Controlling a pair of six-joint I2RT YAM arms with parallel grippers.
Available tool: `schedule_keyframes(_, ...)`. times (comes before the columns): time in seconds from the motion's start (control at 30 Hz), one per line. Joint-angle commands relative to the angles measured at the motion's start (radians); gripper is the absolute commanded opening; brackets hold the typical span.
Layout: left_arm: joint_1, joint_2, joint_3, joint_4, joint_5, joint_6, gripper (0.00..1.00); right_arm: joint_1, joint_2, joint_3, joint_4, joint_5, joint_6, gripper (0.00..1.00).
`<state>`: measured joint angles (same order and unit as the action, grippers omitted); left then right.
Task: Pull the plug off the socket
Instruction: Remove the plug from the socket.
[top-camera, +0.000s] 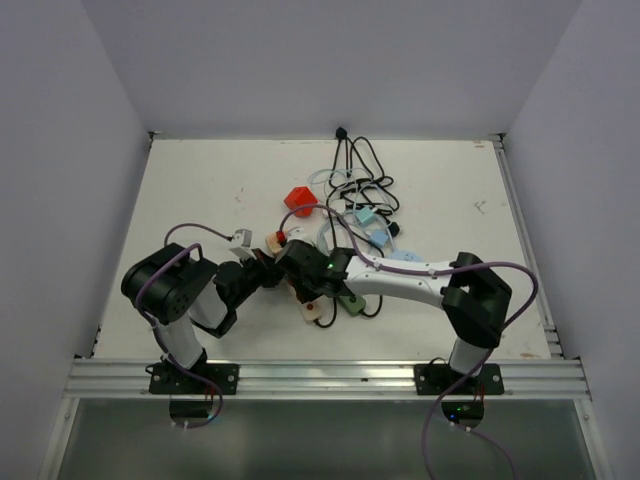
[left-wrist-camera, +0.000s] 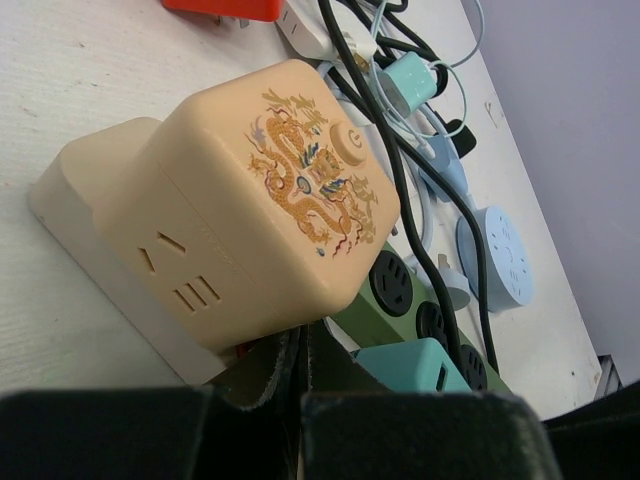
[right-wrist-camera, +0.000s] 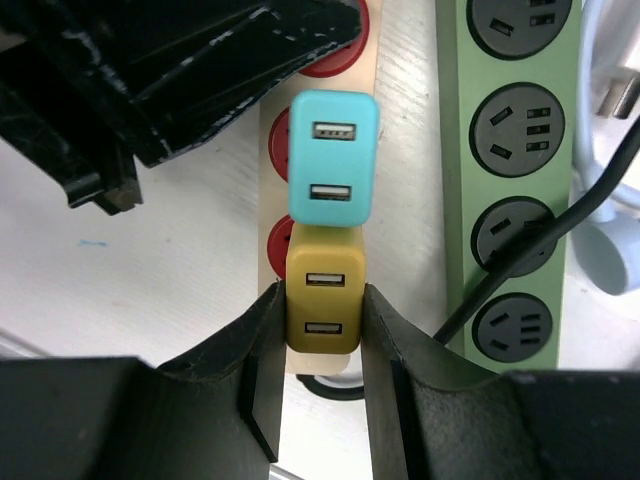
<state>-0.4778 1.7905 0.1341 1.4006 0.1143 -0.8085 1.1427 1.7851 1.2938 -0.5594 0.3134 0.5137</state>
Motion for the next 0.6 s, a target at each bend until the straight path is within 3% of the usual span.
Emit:
schedule_keyframes(0.0,0.018,0.078,-0.031,-0.41,-0.105,0.101,0.0,-0.052,-0.148,-0.088,0.168,-0.309,0.058,0.1)
schedule_keyframes(0.13,0.018,0.078,-0.031,-0.41,-0.107,0.103,0.0,-0.06,-0.144,-0.062,0.144,-0.31,0.043,0.11)
schedule_keyframes(0.4,0.018,0.078,-0.027,-0.417,-0.108,0.106,0.0,0.126,0.117,0.248,-0.172,0.076,-0.021,0.16)
schedule_keyframes(0.47,0.018,0.081,-0.025,-0.42,-0.108,0.107,0.0,0.146,0.146,0.305,-0.226,0.104,-0.017,0.17)
schedule_keyframes(0.57,0.018,0.079,-0.019,-0.431,-0.108,0.109,0.0,0.135,0.113,0.257,-0.185,0.081,-0.012,0.17)
